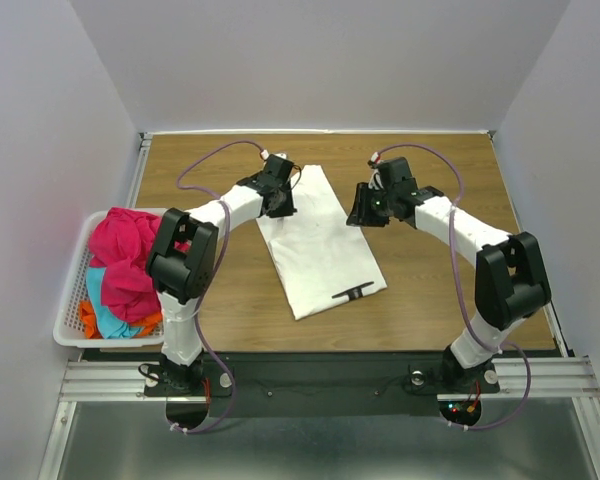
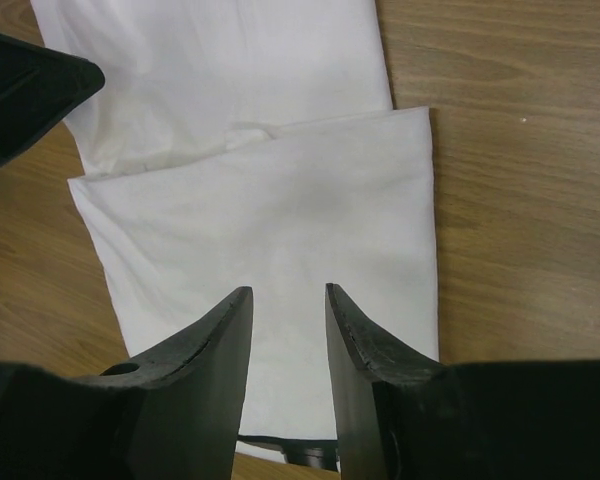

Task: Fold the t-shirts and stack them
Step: Fold the tshirt

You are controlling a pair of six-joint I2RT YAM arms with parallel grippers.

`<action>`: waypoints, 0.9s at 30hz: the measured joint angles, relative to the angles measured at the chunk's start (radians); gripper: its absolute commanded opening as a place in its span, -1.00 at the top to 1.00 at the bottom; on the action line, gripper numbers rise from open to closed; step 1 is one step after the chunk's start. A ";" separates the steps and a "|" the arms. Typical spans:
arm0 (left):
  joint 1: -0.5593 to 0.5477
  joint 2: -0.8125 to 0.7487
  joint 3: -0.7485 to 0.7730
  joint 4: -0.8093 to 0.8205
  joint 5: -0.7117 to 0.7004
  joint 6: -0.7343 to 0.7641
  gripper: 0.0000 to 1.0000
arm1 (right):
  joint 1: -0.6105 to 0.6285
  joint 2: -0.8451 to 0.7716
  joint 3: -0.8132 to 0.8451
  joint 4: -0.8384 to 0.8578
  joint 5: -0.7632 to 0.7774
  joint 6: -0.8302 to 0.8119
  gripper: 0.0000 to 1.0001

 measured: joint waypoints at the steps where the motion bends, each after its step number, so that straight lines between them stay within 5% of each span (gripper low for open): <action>1: 0.000 0.004 -0.001 0.006 0.010 -0.004 0.62 | 0.000 0.018 0.007 0.000 -0.003 -0.002 0.18; 16: 0.002 0.059 -0.040 0.113 0.122 -0.042 0.64 | -0.002 0.103 0.085 0.002 -0.013 -0.030 0.20; 27: 0.035 -0.484 -0.293 0.216 0.112 -0.047 0.57 | -0.038 0.193 0.143 0.049 -0.089 -0.056 0.24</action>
